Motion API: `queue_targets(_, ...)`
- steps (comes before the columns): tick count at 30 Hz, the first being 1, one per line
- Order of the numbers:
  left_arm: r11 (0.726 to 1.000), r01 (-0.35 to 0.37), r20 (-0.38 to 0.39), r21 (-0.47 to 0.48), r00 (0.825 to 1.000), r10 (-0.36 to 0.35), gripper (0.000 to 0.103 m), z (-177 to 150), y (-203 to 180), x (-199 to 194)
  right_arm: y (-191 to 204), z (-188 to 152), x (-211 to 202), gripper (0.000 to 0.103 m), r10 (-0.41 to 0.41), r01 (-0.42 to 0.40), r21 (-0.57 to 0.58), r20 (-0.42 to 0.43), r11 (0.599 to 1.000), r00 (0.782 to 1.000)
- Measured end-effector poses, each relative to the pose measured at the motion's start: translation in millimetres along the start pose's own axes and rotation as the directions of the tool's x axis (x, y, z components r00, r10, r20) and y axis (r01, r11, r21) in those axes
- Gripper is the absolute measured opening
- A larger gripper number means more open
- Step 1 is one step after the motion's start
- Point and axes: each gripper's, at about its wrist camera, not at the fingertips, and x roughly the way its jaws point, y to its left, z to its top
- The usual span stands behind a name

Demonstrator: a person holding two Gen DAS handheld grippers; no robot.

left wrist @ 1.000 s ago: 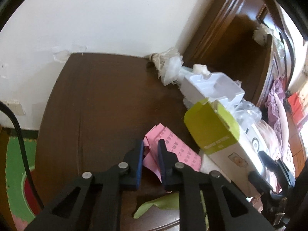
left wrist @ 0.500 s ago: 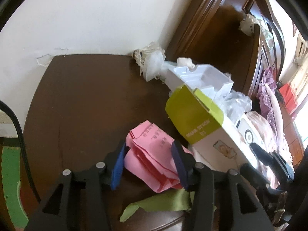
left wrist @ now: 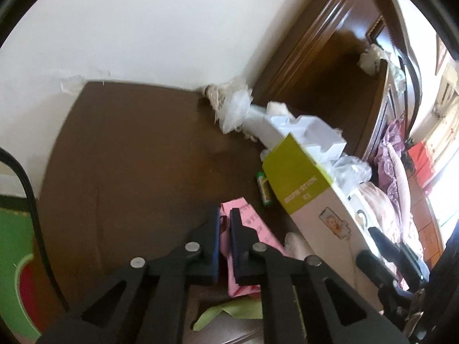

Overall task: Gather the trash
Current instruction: 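Close the left gripper on the pink papers while the right gripper grasps the white photo box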

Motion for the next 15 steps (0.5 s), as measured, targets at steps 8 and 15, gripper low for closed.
queue_targets(8,0.998,-0.029,0.038,0.052,0.999,0.027,0.005,5.7,-4.7,-21.4,8.0,8.1,-0.4,0.039,-0.014,0.014,-0.003,-0.014,1.0,1.0)
queue_targets(15,0.99,-0.026,-0.016,0.14,0.999,0.028,0.032,-3.2,-18.4,-4.5,5.4,-3.7,17.6,0.041,0.002,-0.004,-0.019,-0.099,1.0,0.995)
